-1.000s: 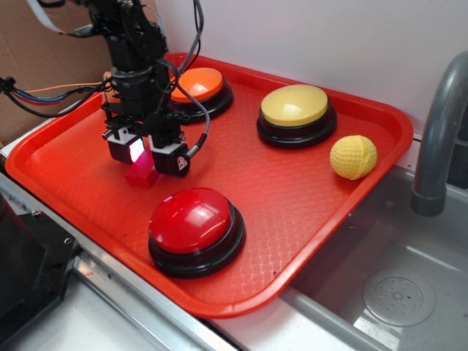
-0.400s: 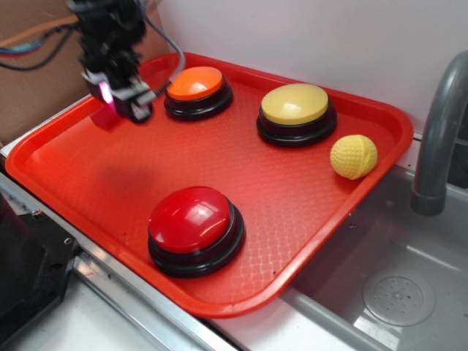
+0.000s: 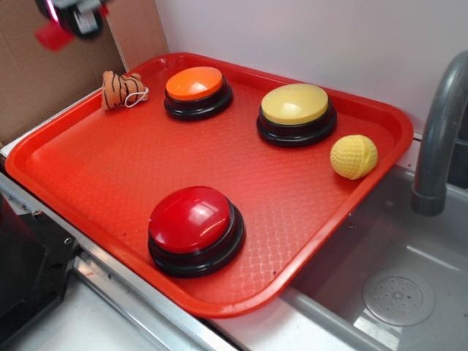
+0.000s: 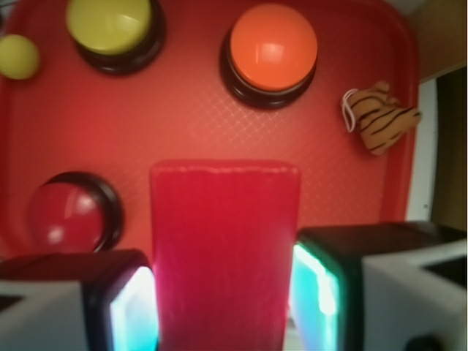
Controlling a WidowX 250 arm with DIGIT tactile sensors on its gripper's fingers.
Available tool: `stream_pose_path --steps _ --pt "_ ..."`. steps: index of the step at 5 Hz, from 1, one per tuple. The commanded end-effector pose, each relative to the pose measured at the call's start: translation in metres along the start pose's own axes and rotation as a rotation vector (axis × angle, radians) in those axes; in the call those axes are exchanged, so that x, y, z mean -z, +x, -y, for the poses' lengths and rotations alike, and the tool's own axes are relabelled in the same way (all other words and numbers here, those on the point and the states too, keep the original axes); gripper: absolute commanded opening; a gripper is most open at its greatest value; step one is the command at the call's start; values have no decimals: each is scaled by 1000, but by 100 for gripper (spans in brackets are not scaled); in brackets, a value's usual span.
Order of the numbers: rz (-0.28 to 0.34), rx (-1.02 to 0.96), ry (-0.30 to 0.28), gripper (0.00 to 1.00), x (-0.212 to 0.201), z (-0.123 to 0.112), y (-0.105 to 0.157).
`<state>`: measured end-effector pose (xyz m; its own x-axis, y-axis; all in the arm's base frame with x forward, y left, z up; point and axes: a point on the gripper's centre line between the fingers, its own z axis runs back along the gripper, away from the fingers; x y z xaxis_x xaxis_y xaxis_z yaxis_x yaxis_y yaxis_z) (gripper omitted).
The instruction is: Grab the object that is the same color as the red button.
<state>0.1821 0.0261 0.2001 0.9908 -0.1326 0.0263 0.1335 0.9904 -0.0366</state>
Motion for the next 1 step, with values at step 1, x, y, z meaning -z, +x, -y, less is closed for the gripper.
stream_pose_path --steps 1 --pt "60 31 47 0 -36 2 -9"
